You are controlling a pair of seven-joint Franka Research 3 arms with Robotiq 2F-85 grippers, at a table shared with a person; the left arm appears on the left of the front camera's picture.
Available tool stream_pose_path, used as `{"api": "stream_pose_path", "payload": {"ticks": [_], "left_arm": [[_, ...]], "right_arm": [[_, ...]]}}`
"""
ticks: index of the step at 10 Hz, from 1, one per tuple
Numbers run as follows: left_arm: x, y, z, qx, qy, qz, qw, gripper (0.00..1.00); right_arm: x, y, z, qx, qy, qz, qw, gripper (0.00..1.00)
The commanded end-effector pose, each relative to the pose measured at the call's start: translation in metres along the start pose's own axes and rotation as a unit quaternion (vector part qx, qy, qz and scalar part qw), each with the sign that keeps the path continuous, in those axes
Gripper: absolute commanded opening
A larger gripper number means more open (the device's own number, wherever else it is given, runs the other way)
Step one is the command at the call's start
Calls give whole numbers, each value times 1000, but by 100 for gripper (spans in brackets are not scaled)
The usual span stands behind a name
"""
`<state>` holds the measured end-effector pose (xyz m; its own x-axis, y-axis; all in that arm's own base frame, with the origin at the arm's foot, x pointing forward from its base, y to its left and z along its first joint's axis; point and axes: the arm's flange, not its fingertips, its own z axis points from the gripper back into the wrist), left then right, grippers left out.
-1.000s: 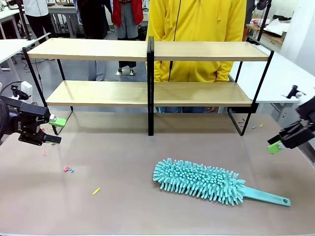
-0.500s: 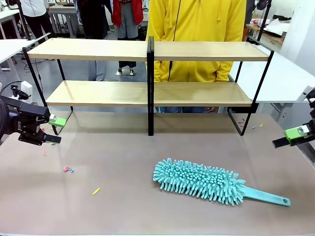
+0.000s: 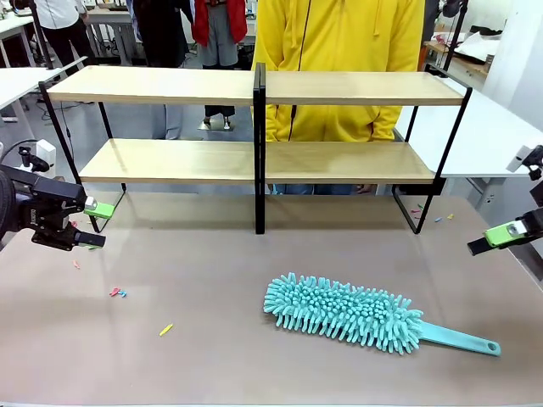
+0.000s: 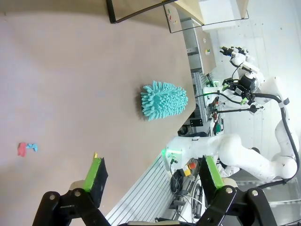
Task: Clean the shelves.
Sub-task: Place the Duster on the table.
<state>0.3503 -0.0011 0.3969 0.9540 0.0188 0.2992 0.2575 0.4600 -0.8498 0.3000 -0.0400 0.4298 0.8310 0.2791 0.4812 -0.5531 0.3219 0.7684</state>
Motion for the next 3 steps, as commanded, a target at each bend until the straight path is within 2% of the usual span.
{"api": "stream_pose_path", "payload": {"ticks": [1, 3], "left_arm": [[-1, -1, 2, 5, 2, 1, 1000, 100], [-1, -1, 2, 5, 2, 1, 1000, 100]], "right_arm": [[-3, -1, 4, -6, 4, 9, 1000, 100], [-3, -1, 4, -6, 4, 9, 1000, 100]]}}
